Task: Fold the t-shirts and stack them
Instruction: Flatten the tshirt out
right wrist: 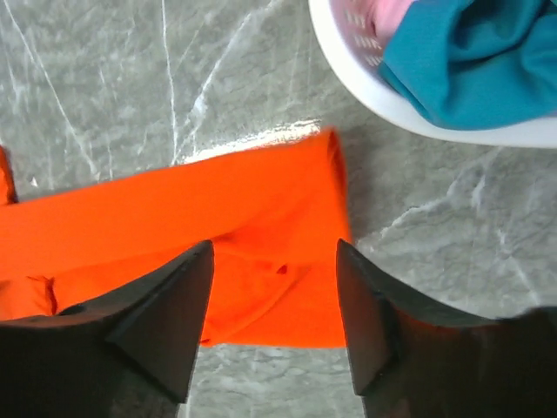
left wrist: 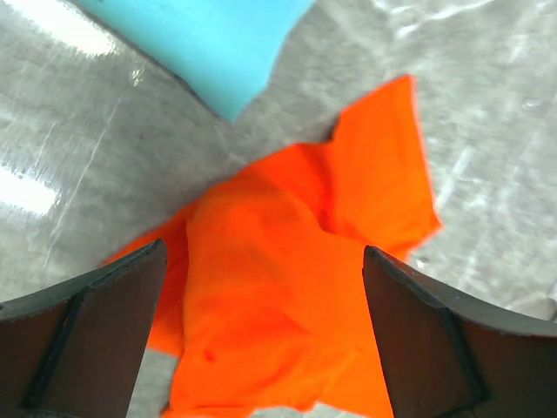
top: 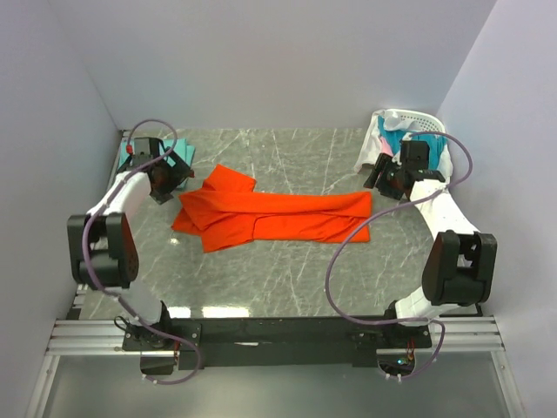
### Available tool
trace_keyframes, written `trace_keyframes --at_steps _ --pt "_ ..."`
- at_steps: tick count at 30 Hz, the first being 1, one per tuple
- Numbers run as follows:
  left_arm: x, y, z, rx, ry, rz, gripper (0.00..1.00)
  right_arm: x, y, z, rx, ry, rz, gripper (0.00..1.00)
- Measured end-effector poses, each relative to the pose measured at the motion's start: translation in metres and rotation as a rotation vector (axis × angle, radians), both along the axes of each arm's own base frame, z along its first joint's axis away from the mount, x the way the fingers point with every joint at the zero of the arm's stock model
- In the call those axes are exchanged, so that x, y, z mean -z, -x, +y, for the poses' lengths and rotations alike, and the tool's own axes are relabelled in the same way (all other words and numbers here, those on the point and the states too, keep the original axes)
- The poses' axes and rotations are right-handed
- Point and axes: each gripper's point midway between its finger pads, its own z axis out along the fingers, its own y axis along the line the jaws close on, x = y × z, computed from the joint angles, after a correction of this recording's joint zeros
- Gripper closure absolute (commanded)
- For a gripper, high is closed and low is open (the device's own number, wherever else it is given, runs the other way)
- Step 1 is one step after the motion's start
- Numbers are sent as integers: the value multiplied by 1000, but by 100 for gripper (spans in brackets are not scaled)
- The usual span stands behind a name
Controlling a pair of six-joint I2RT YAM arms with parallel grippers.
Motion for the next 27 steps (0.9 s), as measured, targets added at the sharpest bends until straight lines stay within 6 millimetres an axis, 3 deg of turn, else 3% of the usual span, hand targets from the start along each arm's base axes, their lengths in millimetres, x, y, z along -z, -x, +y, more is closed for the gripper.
trace_keyframes --at_steps 2,4,9,13,14,17,21,27 --pt "-16 11 -2 -7 3 -42 1 -3 0 -3 14 14 -6 25" --pt "-25 34 -7 -13 8 -64 1 -8 1 -7 36 29 -19 24" --pt "-23 95 -34 13 30 -58 1 -32 17 -12 85 42 -86 23" --pt "5 132 -61 68 55 2 1 -50 34 -13 120 33 -152 23" --pt "21 147 -70 90 63 50 1 -52 37 -13 126 30 -161 23" --pt "53 174 -83 115 71 158 12 -53 40 -13 140 21 -167 23" --pt "77 187 -83 97 77 244 31 -53 40 -12 140 13 -167 23" --pt "81 177 -86 93 83 233 51 -53 40 -11 138 7 -167 23"
